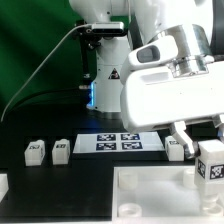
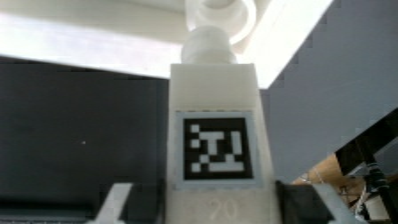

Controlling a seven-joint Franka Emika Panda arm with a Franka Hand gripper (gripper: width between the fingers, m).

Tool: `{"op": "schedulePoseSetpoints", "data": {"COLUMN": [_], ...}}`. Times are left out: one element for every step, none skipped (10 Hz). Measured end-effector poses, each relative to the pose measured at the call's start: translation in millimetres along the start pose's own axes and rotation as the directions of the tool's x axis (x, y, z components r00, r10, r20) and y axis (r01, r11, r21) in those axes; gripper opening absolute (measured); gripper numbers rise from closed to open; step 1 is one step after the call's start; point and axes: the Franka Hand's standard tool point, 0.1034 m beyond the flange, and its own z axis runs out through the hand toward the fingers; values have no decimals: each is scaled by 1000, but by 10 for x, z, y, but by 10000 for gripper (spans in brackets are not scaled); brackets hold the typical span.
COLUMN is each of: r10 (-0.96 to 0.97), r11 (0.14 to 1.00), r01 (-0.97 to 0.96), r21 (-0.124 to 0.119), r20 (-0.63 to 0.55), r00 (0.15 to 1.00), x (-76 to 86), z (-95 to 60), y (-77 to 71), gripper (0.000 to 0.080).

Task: Assemble one leg

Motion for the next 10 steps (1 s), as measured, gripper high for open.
{"op": "schedulePoseSetpoints", "data": {"r10": [3,3,3,3,4,6,8,9,9,8], "r11": [1000,1000,1000,1000,1000,1000,1000,1000,1000,1000], "r01": [-3,-4,-3,-3,-4,-7,-8,-9,-9,-8], "r21": [4,10,11,11,10,8,4,3,4,6], "r20": [8,16,19,22,18,16,-2,-12,-11,0], "r00": [1000,1000,1000,1000,1000,1000,1000,1000,1000,1000], "x": [-51,-92,-110,-125,-131,-154,-148,-139,-137,-140], "z": [44,79,89,94,99,118,131,140,139,135], "y": [-32,-77,-92,-92,-90,-76,-72,-71,-72,-70], "gripper": [293,293,293,293,294,294,294,294,294,294]}}
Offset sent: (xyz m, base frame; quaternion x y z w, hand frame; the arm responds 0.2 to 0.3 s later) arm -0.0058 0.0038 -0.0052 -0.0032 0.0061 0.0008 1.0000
